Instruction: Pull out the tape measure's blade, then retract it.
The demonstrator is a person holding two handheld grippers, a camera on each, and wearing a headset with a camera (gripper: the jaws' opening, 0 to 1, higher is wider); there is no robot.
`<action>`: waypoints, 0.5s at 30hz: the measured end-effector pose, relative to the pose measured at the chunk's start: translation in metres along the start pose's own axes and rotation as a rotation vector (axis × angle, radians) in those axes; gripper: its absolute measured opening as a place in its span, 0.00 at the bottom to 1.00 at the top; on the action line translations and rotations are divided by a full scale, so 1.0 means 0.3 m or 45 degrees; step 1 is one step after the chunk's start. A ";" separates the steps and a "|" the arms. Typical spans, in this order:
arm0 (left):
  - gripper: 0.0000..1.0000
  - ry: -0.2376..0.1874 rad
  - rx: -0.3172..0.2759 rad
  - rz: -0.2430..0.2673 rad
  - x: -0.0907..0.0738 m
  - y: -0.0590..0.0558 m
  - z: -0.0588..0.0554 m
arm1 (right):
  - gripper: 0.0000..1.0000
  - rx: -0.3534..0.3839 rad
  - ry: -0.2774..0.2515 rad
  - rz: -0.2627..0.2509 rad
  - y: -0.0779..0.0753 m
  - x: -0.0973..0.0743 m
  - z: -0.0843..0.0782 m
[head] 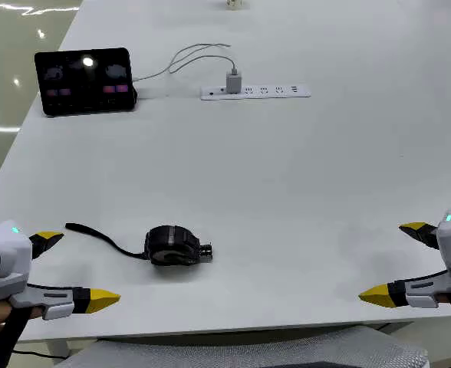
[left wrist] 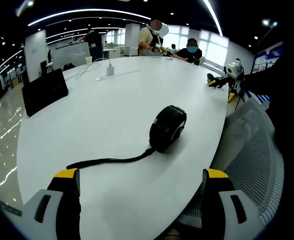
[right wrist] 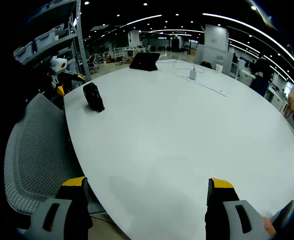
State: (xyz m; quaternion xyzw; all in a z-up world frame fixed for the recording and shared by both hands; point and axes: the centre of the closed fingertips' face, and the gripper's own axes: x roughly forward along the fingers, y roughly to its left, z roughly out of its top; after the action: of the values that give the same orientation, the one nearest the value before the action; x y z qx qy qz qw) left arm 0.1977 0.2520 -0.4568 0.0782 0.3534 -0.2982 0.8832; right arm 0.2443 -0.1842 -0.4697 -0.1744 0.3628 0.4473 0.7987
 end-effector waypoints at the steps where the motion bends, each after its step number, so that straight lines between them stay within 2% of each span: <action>1: 0.99 0.001 0.003 -0.001 -0.001 -0.001 0.000 | 0.99 0.000 0.001 0.000 -0.001 0.000 0.000; 9: 0.99 0.008 0.003 0.002 -0.011 0.025 -0.007 | 0.99 0.002 0.006 0.002 -0.007 -0.006 0.006; 15: 0.99 0.002 -0.010 -0.004 -0.008 0.027 -0.005 | 0.99 -0.005 0.004 -0.004 -0.014 -0.007 0.006</action>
State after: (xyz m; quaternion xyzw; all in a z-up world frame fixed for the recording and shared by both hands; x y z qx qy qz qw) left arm 0.2001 0.2601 -0.4569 0.0745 0.3553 -0.2981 0.8828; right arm 0.2477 -0.1867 -0.4670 -0.1773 0.3627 0.4467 0.7984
